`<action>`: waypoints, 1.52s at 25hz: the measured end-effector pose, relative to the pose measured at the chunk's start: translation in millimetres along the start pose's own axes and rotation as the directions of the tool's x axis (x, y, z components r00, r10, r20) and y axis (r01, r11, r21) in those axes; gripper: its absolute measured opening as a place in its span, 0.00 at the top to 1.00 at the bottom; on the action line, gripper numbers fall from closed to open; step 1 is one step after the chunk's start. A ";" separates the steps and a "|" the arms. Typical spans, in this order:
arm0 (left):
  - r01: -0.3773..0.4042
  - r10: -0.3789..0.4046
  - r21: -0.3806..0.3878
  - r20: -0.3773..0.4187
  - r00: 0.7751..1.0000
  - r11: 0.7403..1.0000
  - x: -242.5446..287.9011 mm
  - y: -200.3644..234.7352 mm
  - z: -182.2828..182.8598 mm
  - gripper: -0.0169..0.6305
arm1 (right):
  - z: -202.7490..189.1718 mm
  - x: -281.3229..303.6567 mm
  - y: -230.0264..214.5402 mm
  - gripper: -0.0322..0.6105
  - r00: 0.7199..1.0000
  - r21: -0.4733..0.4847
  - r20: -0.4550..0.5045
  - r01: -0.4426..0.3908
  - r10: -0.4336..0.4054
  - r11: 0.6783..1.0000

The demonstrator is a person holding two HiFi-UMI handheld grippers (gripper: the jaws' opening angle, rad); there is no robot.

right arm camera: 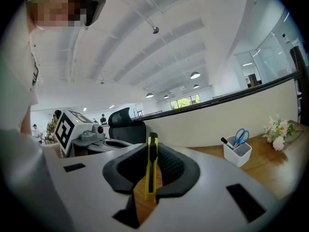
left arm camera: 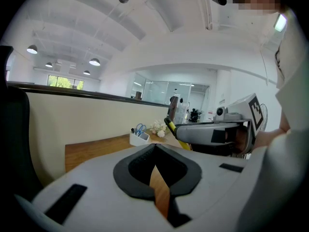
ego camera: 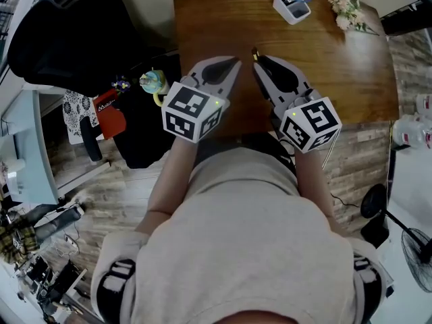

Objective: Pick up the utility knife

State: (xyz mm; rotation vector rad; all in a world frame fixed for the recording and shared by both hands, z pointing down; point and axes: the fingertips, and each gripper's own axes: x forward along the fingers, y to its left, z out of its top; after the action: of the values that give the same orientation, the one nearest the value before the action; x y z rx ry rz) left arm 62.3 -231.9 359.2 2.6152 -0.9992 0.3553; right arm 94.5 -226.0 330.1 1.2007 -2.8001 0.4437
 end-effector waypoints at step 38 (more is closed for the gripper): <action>0.029 -0.029 -0.019 0.013 0.999 0.999 -1.8 -6.5 -0.7 0.95 | -9.2 -4.6 5.0 0.84 1.000 -0.010 -0.027 -0.004 0.003 1.000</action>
State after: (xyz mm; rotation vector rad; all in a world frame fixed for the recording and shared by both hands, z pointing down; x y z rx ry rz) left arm 65.3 -226.0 357.9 2.6150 -0.9625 0.3204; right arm 93.7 -216.9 336.9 1.1789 -2.7789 0.4417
